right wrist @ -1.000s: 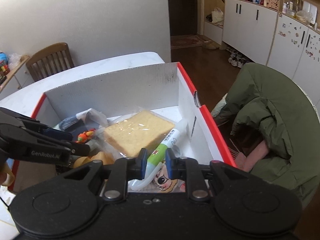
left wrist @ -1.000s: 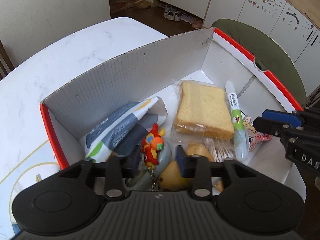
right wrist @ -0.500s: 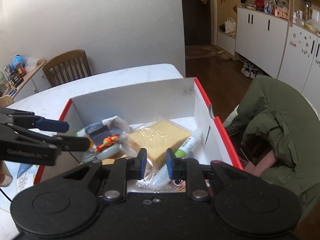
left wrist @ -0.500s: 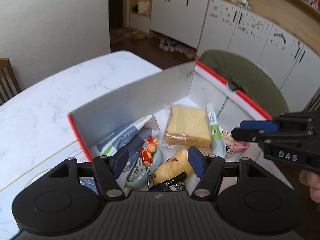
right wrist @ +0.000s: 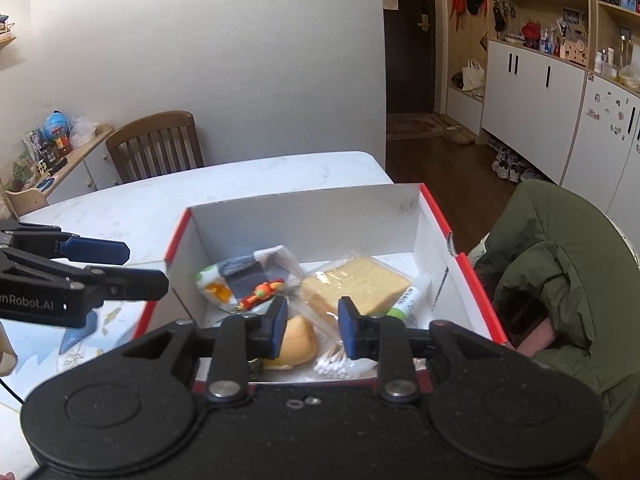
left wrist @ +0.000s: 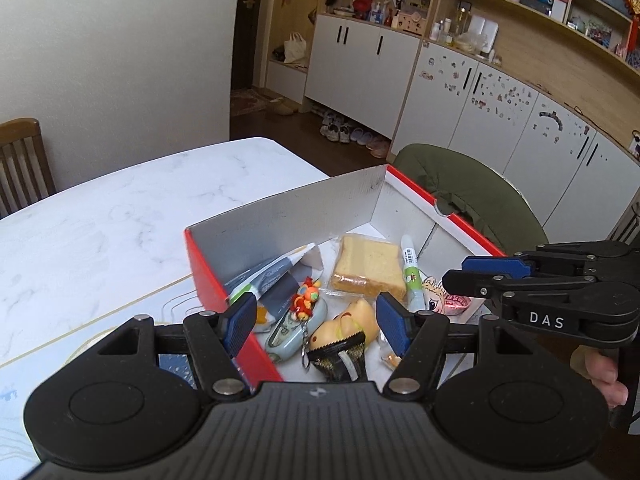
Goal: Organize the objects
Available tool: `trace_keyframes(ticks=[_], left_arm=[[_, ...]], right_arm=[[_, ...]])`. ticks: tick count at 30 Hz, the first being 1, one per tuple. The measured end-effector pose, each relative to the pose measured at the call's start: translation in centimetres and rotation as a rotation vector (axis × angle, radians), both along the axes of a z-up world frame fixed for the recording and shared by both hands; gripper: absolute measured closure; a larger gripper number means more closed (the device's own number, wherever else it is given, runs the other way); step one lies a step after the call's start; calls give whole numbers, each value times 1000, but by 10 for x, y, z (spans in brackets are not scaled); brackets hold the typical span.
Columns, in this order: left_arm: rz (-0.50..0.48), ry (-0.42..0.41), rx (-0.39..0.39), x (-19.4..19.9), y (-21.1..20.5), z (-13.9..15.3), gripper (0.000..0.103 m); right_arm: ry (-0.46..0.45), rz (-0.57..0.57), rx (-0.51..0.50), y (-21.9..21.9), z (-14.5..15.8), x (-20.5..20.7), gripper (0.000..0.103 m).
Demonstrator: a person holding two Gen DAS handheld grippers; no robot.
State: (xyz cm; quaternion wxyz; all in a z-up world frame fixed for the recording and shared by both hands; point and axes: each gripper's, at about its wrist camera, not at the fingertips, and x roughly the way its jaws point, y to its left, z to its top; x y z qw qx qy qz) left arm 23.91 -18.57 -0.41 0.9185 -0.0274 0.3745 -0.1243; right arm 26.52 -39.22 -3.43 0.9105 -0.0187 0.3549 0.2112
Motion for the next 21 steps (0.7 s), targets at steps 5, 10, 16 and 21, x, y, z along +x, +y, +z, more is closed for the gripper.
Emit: trace_keyframes(ticks=[5, 10, 16, 21], left_arm=[[-7, -9, 1, -13, 9, 2, 30], [-2, -5, -9, -21, 16, 2, 27], [-6, -2, -31, -34, 26, 1, 21], [-7, 0, -31, -45, 30, 0, 15]], right_arm=[[-29, -2, 16, 5, 6, -13, 43], [-42, -7, 18, 9, 11, -26, 31], [-55, -15, 46, 11, 19, -45, 16], [-78, -3, 59, 15, 25, -63, 1]])
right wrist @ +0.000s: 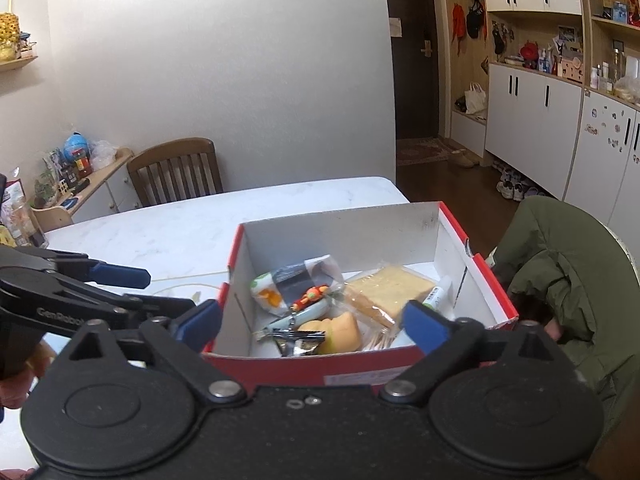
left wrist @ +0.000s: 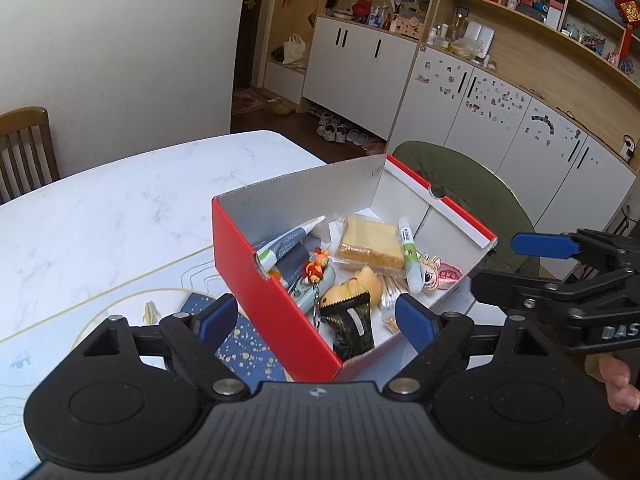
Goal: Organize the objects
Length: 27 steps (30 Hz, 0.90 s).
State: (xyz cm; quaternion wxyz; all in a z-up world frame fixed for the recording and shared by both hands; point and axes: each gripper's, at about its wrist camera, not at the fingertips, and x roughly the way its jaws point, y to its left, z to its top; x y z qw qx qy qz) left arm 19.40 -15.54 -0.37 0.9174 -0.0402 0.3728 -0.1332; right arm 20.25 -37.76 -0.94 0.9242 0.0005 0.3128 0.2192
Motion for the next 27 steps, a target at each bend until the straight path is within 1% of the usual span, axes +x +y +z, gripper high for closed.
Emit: trace_keyframes(ticks=[2, 4, 13, 18, 24, 27], left_arm=[[2, 0, -2, -5, 2, -1, 5], [0, -5, -1, -10, 4, -1, 1], [6, -26, 38, -26, 9, 4, 1], [3, -27, 18, -33, 14, 9, 1], [11, -42, 43, -40, 13, 12, 1], [12, -45, 41, -41, 14, 12, 1]], right_arm=[[-5, 5, 3, 2, 2, -7, 1], [-11, 6, 2, 4, 4, -11, 0], [-12, -16, 28, 5, 7, -25, 0], [-9, -29, 36, 6, 6, -32, 0], [-5, -39, 39, 8, 7, -37, 0], [-3, -41, 38, 8, 6, -39, 0]])
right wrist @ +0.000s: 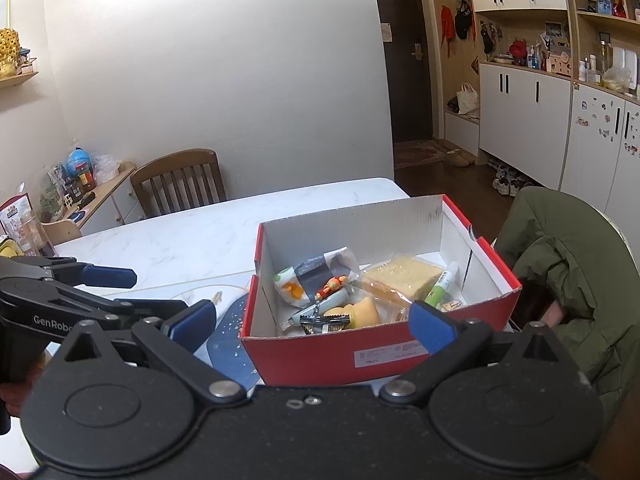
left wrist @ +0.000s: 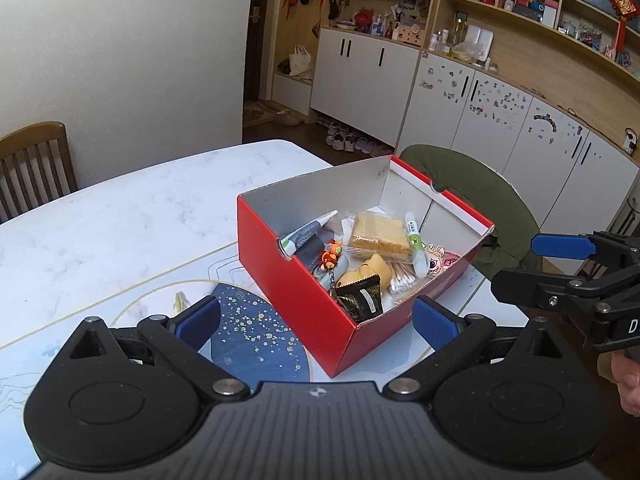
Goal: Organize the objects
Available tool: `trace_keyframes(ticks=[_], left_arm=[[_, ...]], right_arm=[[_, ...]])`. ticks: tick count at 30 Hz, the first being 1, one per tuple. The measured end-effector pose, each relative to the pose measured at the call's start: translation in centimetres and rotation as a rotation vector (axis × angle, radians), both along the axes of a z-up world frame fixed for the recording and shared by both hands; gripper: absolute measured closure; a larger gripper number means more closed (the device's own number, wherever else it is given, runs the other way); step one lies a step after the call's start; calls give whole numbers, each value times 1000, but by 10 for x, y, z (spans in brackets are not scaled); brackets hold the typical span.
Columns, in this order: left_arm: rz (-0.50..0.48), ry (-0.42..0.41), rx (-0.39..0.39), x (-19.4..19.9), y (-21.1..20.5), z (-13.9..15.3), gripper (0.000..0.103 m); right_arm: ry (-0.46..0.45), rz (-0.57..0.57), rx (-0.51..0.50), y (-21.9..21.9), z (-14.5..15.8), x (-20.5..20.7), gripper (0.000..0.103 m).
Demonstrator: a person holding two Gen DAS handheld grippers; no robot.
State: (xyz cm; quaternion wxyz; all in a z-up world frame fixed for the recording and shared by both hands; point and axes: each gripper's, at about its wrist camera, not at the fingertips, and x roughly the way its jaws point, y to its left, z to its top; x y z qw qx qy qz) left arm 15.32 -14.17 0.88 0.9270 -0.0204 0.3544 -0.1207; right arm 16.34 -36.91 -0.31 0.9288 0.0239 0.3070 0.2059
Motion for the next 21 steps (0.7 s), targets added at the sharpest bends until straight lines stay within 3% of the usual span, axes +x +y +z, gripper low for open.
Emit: trace_keyframes(ticks=[21], left_arm=[[-3, -1, -4, -7, 9, -1, 1]], right_arm=[[5, -25, 2, 8, -1, -7, 0]])
